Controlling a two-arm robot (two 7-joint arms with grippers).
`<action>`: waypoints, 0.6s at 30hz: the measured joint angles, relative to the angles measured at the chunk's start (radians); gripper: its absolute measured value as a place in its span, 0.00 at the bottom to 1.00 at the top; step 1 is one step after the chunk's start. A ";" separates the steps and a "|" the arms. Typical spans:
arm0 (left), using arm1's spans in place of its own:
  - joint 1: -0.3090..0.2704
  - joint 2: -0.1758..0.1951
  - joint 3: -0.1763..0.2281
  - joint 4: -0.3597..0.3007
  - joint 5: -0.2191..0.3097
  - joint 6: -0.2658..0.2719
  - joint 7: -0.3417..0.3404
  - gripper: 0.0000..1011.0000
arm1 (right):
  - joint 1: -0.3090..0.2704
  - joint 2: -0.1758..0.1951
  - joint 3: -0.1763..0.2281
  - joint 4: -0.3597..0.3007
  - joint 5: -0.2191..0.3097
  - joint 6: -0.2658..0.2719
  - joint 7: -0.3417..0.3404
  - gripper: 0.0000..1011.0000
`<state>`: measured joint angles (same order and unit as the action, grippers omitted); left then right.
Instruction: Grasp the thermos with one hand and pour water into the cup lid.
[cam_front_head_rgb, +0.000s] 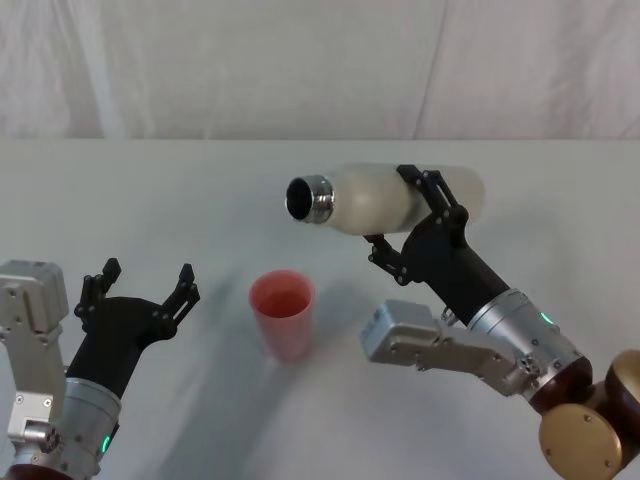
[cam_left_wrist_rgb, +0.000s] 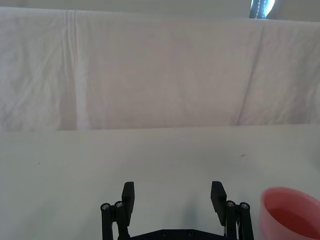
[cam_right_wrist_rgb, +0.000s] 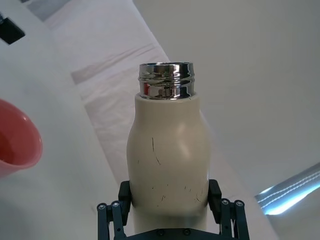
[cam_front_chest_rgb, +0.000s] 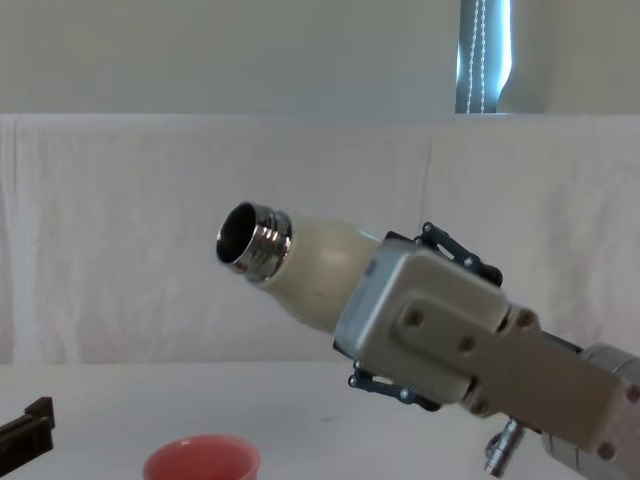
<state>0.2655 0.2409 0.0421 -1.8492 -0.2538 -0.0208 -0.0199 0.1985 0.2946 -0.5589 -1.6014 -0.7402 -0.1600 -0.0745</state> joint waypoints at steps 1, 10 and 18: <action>0.000 0.000 0.000 0.000 0.000 0.000 0.000 0.99 | 0.000 0.000 0.000 0.000 0.000 0.000 0.000 0.94; 0.000 0.000 0.000 0.000 0.000 0.000 0.000 0.99 | -0.028 -0.019 0.043 -0.017 0.080 -0.016 0.035 0.94; 0.000 0.000 0.000 0.000 0.000 0.000 0.000 0.99 | -0.051 -0.037 0.086 -0.031 0.171 -0.030 0.073 0.94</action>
<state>0.2655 0.2410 0.0421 -1.8492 -0.2538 -0.0208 -0.0198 0.1478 0.2576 -0.4734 -1.6325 -0.5692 -0.1902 -0.0016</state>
